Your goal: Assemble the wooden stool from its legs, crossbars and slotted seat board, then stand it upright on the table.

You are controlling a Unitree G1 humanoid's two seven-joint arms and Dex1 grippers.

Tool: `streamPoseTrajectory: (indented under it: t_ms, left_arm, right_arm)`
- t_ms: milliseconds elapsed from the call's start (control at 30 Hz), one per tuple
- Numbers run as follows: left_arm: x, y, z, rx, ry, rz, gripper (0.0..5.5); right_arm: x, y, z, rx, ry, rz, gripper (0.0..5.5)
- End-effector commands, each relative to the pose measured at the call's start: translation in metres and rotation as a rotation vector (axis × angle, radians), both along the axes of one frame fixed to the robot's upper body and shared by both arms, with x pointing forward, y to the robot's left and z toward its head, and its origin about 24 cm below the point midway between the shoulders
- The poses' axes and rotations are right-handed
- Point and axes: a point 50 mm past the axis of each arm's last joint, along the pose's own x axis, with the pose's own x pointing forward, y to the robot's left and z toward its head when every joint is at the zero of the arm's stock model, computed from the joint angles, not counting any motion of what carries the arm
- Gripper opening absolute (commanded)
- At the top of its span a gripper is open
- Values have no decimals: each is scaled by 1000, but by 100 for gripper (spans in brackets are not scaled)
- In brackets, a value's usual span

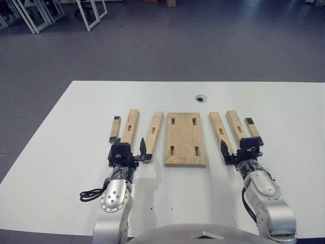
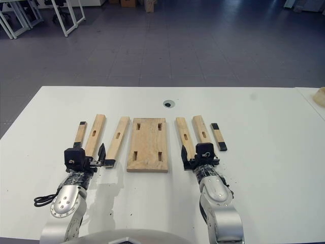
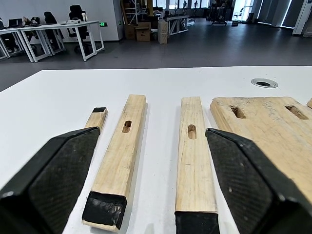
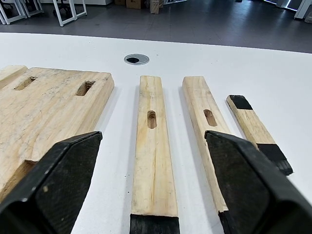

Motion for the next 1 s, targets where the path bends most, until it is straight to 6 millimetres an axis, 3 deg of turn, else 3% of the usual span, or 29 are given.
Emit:
streamPoseTrajectory:
  t_ms: [33, 267, 400, 533, 800, 1000]
  left_arm:
    - [2, -2, 0, 2, -2, 5, 402]
    - [3, -3, 0, -4, -5, 11, 402]
    - [1, -3, 0, -5, -3, 19, 402]
    - [1, -6, -2, -15, 6, 8, 402]
    - [4, -7, -4, -20, 2, -2, 402]
    - [4, -4, -3, -12, -3, 2, 402]
  right_arm:
    - [2, 0, 1, -2, -4, 2, 388]
    - [4, -6, 1, 17, -2, -15, 388]
    - [34, -39, 12, 5, -51, -29, 388]
    - [65, -96, 14, -35, -27, -35, 388]
    - [70, -142, -16, -69, 155, 98, 388]
    - [65, -147, -37, -67, 215, 101, 388]
